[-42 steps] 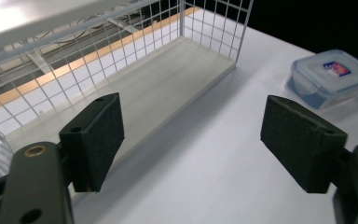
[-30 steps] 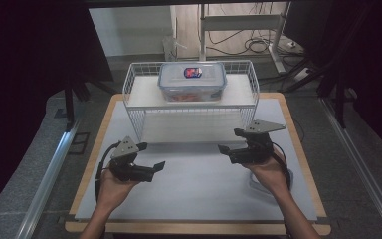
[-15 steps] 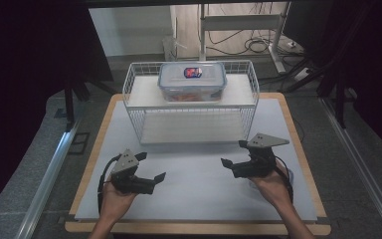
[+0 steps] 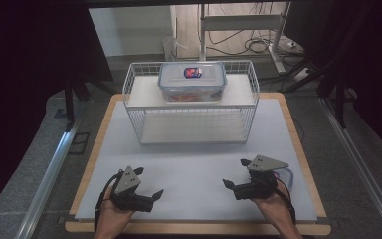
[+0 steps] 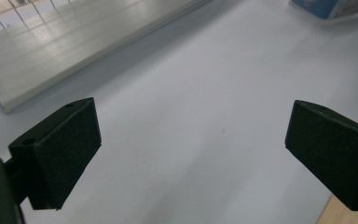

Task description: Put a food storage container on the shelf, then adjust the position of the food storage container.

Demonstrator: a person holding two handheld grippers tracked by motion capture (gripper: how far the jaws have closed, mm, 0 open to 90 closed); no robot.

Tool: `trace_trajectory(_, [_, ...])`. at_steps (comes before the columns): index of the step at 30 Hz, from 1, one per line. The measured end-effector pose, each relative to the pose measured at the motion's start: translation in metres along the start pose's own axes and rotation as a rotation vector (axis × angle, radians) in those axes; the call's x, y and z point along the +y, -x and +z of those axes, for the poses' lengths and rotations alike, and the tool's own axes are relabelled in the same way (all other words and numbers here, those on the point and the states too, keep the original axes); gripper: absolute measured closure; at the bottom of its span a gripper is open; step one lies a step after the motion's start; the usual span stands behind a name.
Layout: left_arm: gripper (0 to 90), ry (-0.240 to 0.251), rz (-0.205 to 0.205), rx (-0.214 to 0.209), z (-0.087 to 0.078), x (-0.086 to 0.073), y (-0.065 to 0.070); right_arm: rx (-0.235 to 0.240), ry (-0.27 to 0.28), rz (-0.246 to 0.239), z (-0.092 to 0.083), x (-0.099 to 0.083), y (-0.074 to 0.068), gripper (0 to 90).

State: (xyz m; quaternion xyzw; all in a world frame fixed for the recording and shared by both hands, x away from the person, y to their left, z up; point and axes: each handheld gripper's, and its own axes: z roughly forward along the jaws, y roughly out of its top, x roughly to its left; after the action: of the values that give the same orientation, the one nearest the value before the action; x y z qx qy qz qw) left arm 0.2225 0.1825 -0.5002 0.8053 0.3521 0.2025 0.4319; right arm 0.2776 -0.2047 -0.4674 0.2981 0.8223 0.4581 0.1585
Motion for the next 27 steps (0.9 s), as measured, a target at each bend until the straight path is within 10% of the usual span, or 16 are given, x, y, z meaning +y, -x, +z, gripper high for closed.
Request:
trace_trajectory(8, [3.9,-0.037,0.052,0.041,0.000,-0.008,0.009,0.005,-0.055,-0.018,0.006,-0.015,-0.009,6.9])
trace_trajectory(22, [2.2,-0.035,0.023,0.044,0.001,-0.012,0.003,-0.078,-0.095,0.037,-0.001,-0.016,0.005,0.2])
trace_trajectory(27, [2.0,-0.032,0.008,0.040,0.001,-0.013,0.000,-0.118,-0.105,0.086,-0.012,-0.017,0.016,21.0])
